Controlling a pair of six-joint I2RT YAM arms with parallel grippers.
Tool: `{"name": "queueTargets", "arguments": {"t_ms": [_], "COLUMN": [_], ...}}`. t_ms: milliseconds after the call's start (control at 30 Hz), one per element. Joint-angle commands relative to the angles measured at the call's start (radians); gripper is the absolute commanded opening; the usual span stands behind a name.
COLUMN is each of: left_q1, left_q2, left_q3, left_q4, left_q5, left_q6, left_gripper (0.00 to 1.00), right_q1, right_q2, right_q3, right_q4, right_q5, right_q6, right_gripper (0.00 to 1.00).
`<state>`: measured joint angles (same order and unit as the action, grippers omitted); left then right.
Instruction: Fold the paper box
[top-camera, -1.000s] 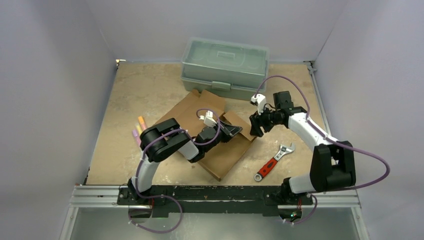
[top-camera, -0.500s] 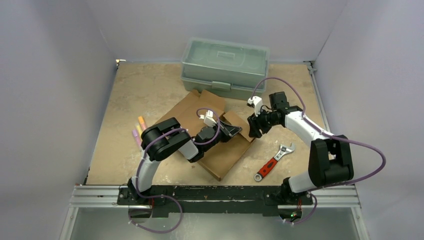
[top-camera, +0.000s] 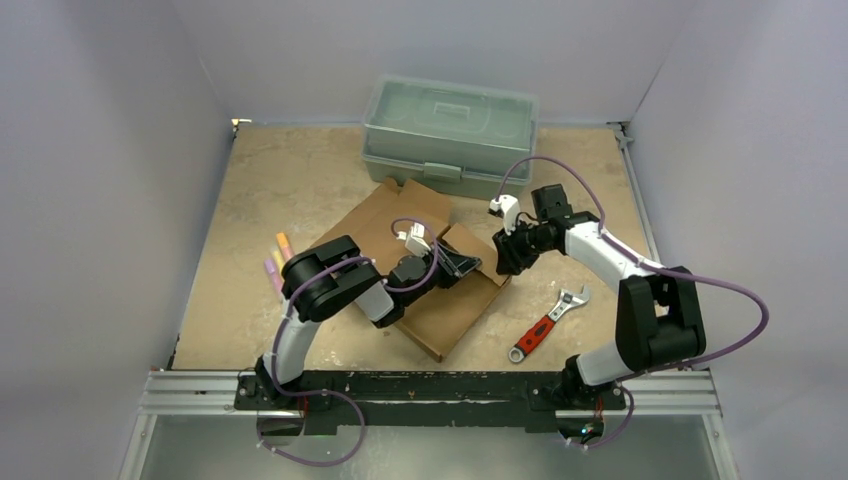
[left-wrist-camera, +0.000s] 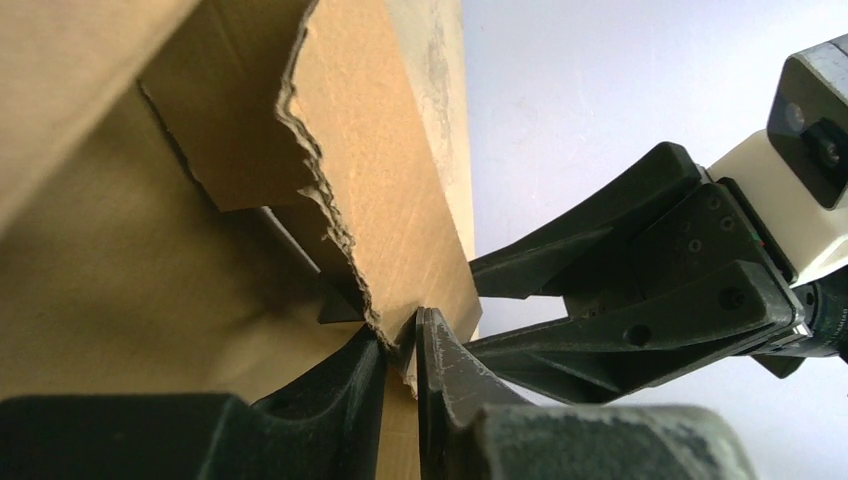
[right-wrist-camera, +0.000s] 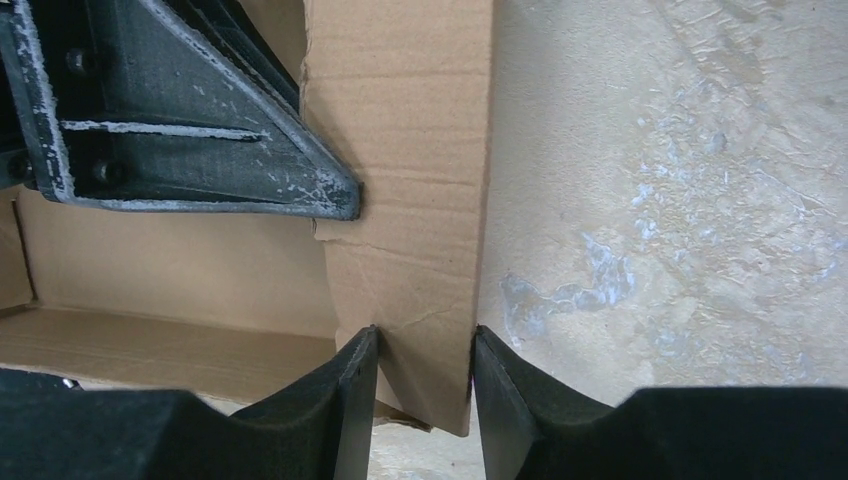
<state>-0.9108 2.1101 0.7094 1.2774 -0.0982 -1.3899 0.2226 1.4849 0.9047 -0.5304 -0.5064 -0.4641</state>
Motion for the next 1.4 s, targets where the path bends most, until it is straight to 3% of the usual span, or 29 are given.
{"name": "queueTargets", "arguments": {"t_ms": [0, 267, 567, 733, 967, 1367], "left_q1": [0.008, 0.008, 0.008, 0.008, 0.022, 0.059], "left_q2": [-0.04, -0.152, -0.32, -0.397, -0.338, -0.169], "left_q3": [-0.033, -0.06, -0.127, -0.067, 0.058, 0.245], "left_q4": [0.014, -0.086, -0.279, -0.43, -0.552, -0.709], "left_q5": [0.013, -0.011, -0.101, -0.147, -0.149, -0.136], "left_q6": [0.062, 0.141, 0.178, 0.259, 0.299, 0.349], "left_gripper": [0.18, 0.3, 0.26, 0.23, 0.09, 0.04], "right_q1": [0.004, 0.012, 0.042, 0.047, 0.049, 0.056], "right_q2": [0.024, 0.024, 0.021, 0.021, 0.018, 0.014], "right_q3": [0.008, 0.006, 0.002, 0.001, -0.001, 0.001], "right_q4": [0.02, 0.026, 0.037, 0.038, 0.038, 0.035], "right_q5": [0.097, 0.112, 0.135, 0.14, 0.138, 0.111], "right_q6": [-0.015, -0.016, -0.015, -0.014, -0.014, -0.018], "right_gripper": [0.4, 0.38, 0.29, 0.29, 0.29, 0.27]}}
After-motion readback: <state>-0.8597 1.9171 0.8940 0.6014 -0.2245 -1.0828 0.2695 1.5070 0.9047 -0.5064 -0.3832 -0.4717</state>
